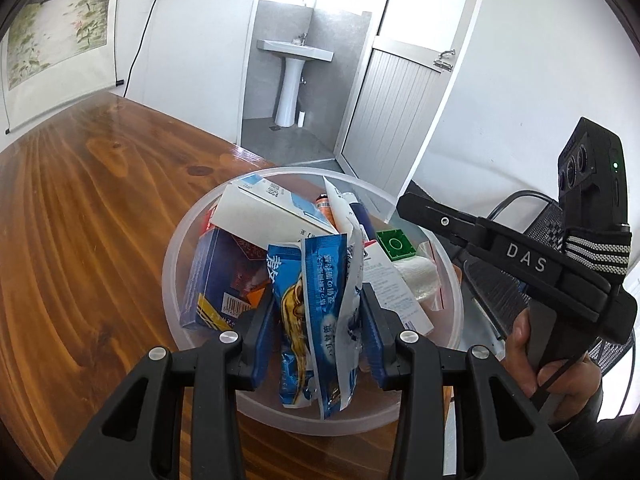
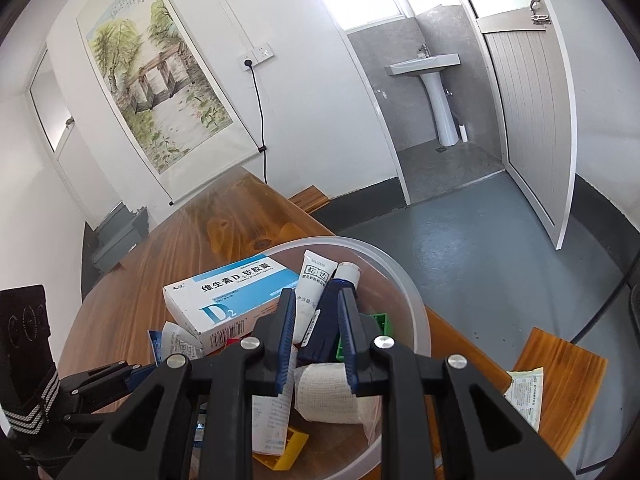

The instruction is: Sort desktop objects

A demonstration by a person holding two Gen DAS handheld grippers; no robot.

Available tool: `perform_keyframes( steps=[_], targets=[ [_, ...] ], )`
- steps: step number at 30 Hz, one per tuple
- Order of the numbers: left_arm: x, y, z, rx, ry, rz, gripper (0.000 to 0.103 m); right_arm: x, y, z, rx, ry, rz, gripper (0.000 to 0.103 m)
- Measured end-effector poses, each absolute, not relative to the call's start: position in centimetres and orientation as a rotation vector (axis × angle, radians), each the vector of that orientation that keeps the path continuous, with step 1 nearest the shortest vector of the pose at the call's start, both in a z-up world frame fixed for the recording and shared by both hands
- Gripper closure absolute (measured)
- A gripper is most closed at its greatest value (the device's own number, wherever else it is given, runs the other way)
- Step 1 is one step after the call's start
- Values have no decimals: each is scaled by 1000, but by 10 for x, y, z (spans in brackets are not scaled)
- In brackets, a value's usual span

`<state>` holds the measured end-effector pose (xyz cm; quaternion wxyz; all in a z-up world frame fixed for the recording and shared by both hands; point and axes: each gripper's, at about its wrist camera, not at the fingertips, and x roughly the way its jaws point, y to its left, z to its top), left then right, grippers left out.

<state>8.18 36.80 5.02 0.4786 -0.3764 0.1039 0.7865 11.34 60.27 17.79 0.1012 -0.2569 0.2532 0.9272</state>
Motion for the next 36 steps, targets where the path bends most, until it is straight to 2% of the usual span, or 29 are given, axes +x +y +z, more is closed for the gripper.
perform_keyframes(
  steps=[5, 7, 9, 16, 17, 20, 22, 26, 36],
  targets=[
    [91, 373, 53, -880, 309, 1925, 58, 116, 597, 180, -736, 717, 2763, 79],
    [92, 370, 56, -874, 280, 1917, 38, 118, 596, 181, -729, 718, 2761, 76],
    [95, 364, 62, -844, 252, 1927, 30, 120, 598, 181, -716, 731, 2754, 63],
    [100, 347, 74, -798, 241, 1993, 29, 131, 600, 184, -678, 719, 2729, 32],
    [101, 343, 75, -792, 239, 2013, 29, 134, 599, 185, -666, 712, 2727, 24],
    [103, 332, 77, -765, 248, 2106, 29, 143, 594, 189, -642, 671, 2718, 21],
    [105, 324, 79, -746, 255, 2164, 21, 145, 591, 190, -653, 652, 2717, 18],
    [111, 309, 83, -705, 241, 2254, 18, 151, 582, 191, -679, 628, 2709, 1],
    [124, 280, 90, -691, 221, 2402, 18, 174, 556, 197, -670, 553, 2692, 0]
  ],
)
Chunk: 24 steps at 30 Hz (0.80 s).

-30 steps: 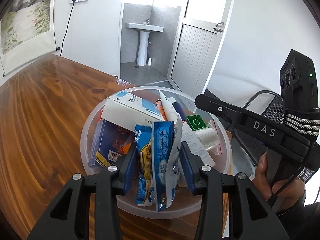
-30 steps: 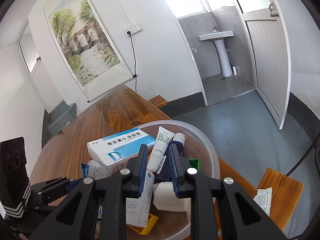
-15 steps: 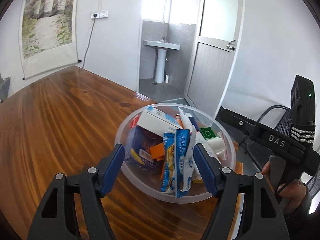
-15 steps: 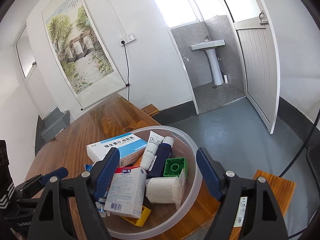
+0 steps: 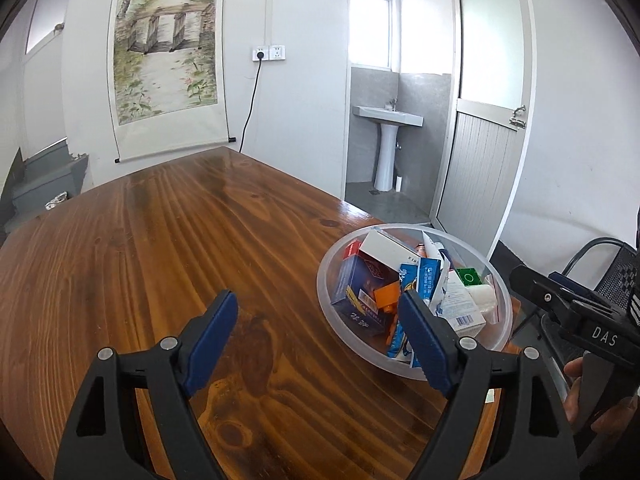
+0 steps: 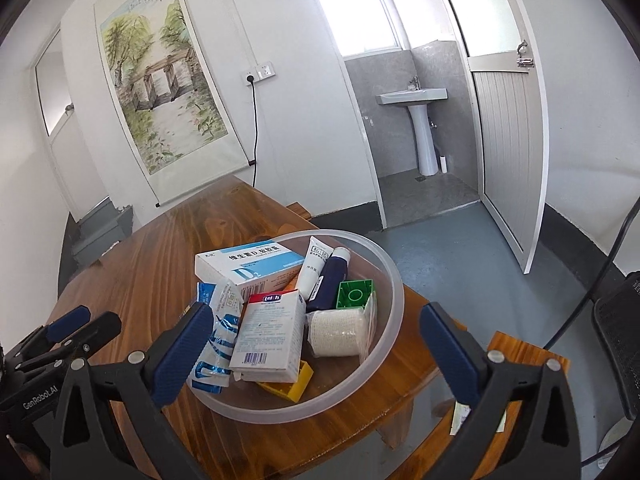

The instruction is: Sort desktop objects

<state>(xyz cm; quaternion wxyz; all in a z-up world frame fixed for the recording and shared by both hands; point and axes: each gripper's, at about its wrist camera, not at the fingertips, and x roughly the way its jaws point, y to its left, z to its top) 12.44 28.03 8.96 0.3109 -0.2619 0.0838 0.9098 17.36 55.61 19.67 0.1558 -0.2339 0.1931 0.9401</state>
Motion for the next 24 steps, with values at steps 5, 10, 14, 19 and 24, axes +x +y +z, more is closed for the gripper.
perform_keyframes(
  steps=[5, 10, 14, 19, 24],
  targets=[
    [130, 268, 93, -674, 240, 2474, 18, 176, 539, 201, -691, 461, 2685, 0],
    [137, 263, 97, -644, 265, 2530, 10, 176, 521, 204, -707, 317, 2675, 0],
    [144, 259, 104, -599, 233, 2520, 9, 178, 514, 206, -720, 277, 2683, 0],
    [144, 255, 106, -620, 122, 2417, 9, 176, 513, 202, -766, 288, 2693, 0],
    [142, 260, 99, -642, 217, 2497, 9, 175, 514, 198, -795, 311, 2690, 0]
  ],
)
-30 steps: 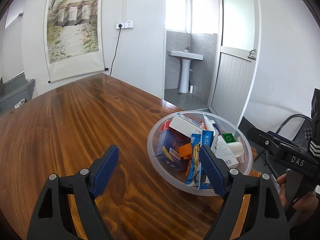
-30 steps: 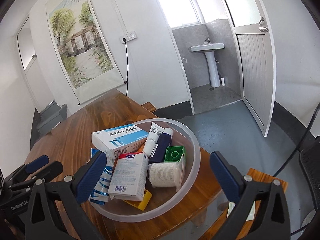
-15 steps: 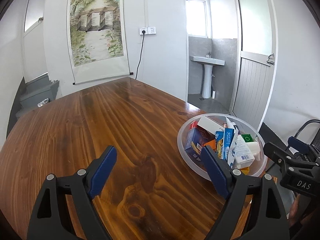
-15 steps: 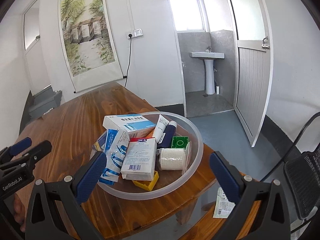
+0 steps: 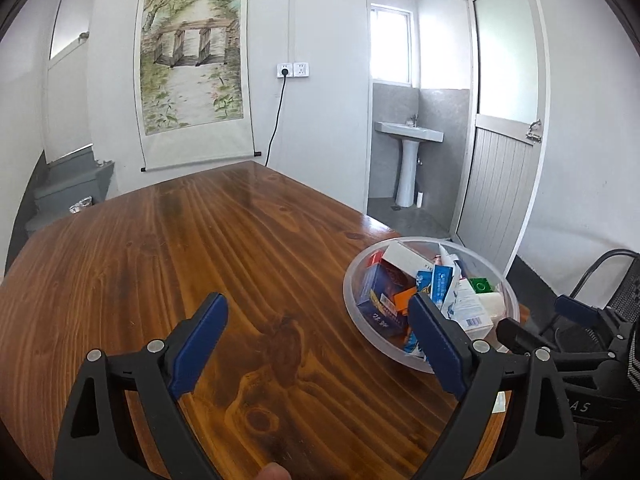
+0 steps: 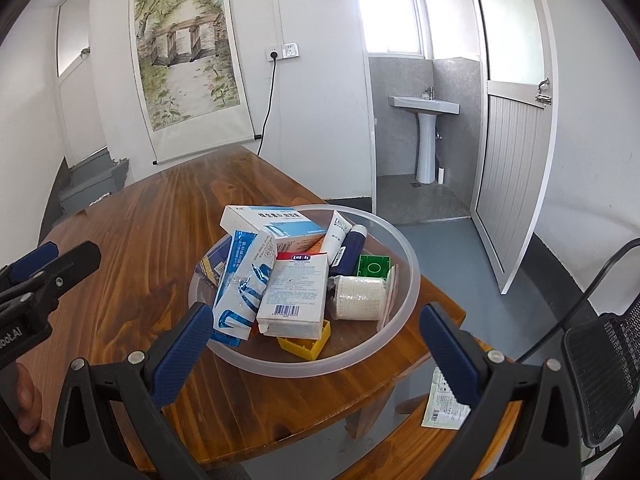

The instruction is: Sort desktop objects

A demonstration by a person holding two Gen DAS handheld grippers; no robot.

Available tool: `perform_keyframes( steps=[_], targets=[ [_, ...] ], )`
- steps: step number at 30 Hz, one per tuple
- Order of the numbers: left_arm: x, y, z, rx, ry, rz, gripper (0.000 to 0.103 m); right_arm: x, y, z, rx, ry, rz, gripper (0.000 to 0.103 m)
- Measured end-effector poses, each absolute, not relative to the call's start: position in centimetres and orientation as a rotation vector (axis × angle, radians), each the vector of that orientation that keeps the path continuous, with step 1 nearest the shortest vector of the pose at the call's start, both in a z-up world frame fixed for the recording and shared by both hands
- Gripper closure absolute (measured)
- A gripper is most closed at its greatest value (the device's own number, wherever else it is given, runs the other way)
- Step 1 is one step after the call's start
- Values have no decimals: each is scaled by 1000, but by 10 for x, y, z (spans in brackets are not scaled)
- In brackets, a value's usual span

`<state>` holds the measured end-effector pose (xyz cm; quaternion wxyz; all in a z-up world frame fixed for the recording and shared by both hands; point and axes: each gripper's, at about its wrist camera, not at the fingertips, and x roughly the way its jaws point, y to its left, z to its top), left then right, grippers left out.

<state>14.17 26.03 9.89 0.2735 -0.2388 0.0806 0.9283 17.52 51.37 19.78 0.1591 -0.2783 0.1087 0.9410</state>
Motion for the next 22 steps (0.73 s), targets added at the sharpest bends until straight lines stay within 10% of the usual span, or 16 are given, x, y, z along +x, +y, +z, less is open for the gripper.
perform_keyframes(
  steps=[22],
  targets=[
    [142, 292, 90, -650, 327, 2406, 9, 173, 528, 184, -849, 352, 2662, 0]
  ],
)
